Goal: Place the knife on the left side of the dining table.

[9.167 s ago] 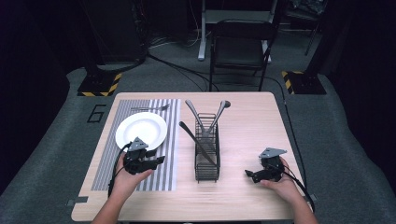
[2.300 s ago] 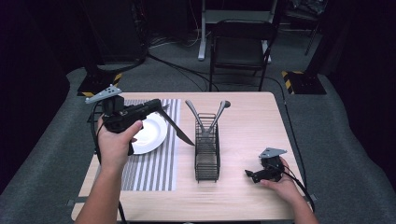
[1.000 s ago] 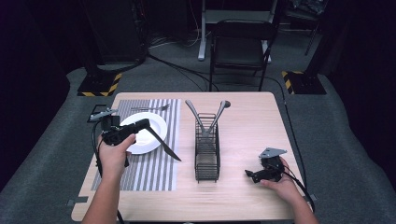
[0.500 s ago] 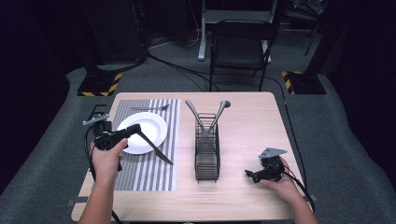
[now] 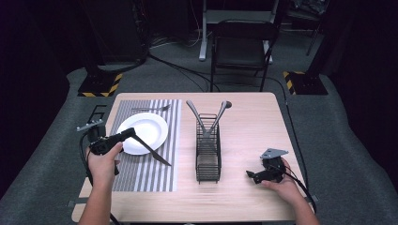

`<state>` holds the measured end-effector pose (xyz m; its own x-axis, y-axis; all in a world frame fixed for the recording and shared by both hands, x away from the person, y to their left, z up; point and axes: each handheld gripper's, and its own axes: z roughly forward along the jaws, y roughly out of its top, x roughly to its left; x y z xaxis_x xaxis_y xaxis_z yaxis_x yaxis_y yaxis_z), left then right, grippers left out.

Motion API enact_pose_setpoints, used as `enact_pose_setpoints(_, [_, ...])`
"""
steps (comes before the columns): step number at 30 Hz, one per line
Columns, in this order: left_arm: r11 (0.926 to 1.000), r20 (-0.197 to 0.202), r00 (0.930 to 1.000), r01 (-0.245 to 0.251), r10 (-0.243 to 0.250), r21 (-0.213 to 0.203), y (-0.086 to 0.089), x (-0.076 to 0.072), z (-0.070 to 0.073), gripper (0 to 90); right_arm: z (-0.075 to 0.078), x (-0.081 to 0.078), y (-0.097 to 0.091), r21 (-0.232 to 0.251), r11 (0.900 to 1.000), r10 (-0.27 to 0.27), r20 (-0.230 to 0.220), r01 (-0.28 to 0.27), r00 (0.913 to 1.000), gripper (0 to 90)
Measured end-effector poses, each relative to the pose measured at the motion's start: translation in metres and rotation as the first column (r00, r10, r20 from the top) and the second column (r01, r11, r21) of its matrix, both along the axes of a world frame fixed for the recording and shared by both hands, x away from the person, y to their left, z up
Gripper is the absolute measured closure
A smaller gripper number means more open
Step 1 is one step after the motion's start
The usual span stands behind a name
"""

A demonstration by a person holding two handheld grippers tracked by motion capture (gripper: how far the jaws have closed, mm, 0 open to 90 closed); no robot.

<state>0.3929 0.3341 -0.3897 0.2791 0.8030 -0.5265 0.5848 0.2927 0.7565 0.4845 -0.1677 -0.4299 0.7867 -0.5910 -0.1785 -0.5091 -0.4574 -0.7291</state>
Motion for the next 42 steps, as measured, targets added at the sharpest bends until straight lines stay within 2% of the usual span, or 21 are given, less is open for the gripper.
enact_pose_setpoints(6, [0.9986, -0.012, 0.9986, -0.052, 0.052, -0.013, 0.012, -0.007, -0.011, 81.9, 0.0, 0.0, 0.0, -0.005, 1.0, 0.003, 0.002, -0.003, 1.0, 0.0])
enact_pose_setpoints(10, [0.9971, -0.022, 0.9974, -0.07, 0.069, -0.031, 0.021, -0.01, -0.019, 81.2, 0.0, 0.0, 0.0, 0.004, 1.0, -0.006, 0.0, 0.006, 1.0, 0.0])
enact_pose_setpoints(16, [0.9946, -0.038, 0.9944, -0.099, 0.098, -0.029, 0.031, -0.014, -0.029, 79.7, 0.0, 0.0, 0.0, 0.0, 1.0, 0.0, 0.0, 0.0, 1.0, 0.0])
enact_pose_setpoints(26, [0.9851, -0.07, 0.9848, -0.163, 0.159, -0.055, 0.043, -0.02, -0.047, 77.6, 0.0, 0.0, 0.0, -0.005, 1.0, 0.004, 0.001, -0.004, 1.0, 0.0])
enact_pose_setpoints(30, [0.9811, -0.074, 0.9801, -0.188, 0.184, -0.046, 0.047, -0.022, -0.054, 76.6, 0.0, 0.0, -0.001, 0.005, 1.0, -0.008, 0.0, 0.008, 1.0, 0.0])
enact_pose_setpoints(36, [0.9729, -0.082, 0.9722, -0.224, 0.219, -0.056, 0.05, -0.022, -0.064, 75.3, 0.0, 0.0, 0.0, 0.0, 1.0, -0.009, 0.003, 0.009, 1.0, 0.0])
enact_pose_setpoints(37, [0.9744, -0.087, 0.9731, -0.219, 0.214, -0.052, 0.052, -0.022, -0.065, 75.1, 0.0, 0.0, -0.001, 0.004, 0.9999, -0.011, 0.001, 0.011, 0.9999, 0.0])
enact_pose_setpoints(40, [0.9706, -0.097, 0.9691, -0.233, 0.227, -0.06, 0.055, -0.022, -0.071, 74.8, 0.0, 0.0, 0.0, 0.0, 0.9999, -0.012, 0.003, 0.012, 0.9999, 0.0])
enact_pose_setpoints(42, [0.9652, -0.103, 0.9643, -0.252, 0.244, -0.07, 0.055, -0.022, -0.074, 74.4, 0.0, 0.0, 0.0, 0.0, 0.9999, -0.012, 0.003, 0.012, 0.9999, 0.0])
